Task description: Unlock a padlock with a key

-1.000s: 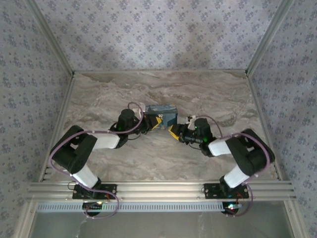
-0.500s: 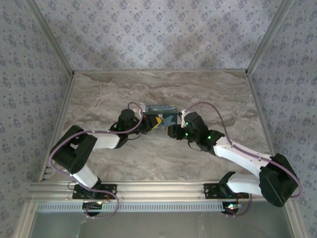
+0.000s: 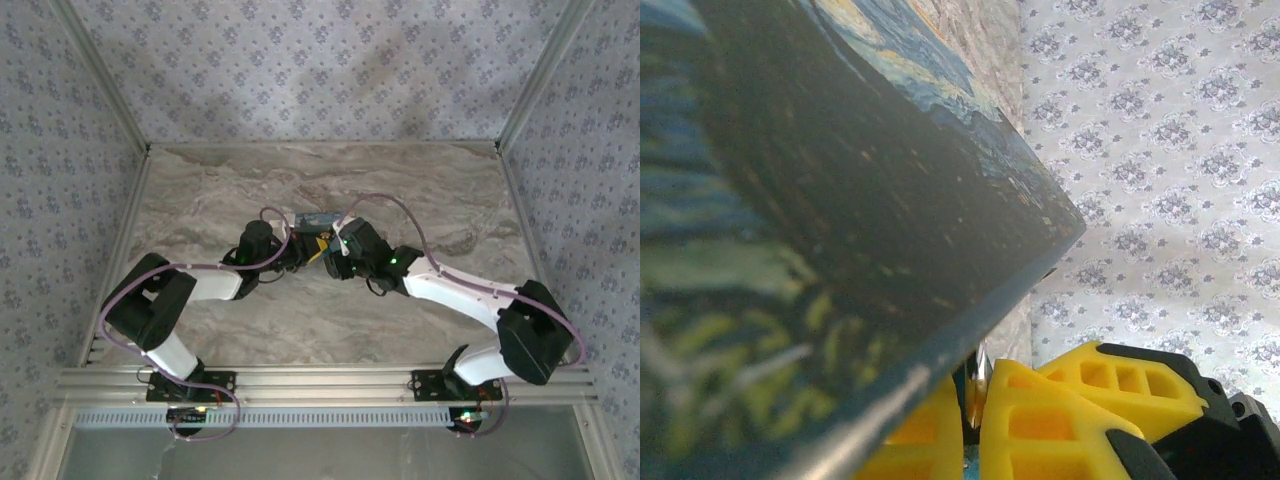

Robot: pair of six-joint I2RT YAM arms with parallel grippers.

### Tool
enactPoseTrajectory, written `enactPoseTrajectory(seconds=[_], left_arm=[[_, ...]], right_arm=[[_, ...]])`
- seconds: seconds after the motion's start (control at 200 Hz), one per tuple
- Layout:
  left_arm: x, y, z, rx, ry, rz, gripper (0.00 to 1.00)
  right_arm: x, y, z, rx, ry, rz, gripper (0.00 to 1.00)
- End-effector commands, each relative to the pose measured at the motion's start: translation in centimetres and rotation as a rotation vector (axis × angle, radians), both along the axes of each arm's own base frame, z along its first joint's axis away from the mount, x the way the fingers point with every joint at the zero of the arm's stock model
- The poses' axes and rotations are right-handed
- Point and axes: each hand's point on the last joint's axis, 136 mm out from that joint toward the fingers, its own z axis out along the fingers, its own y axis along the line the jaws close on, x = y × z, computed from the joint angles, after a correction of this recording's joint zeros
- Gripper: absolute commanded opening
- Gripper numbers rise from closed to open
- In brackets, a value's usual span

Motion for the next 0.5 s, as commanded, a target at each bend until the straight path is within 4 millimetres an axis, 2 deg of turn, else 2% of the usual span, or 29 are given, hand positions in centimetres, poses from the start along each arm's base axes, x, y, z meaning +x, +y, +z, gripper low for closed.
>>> enactPoseTrajectory(seconds=[0.0, 0.235, 0.495], left_arm=[[0.16, -0.84, 3.02, -0.053, -0.072, -0.032, 0.00], [0.23, -0.77, 3.12, -0.054, -0.075, -0.031, 0.00], [0.17, -0.73, 3.21, -0.056, -0.078, -0.032, 0.00]], right_arm=[[0.25, 0.32, 0.27, -0.069, -0.030, 0.033, 0.47], [0.79, 0.75, -0.19, -0.121, -0.039, 0.043, 0.46], [1.22, 1.13, -0.35, -0.148, -0.041, 0.051, 0.40]])
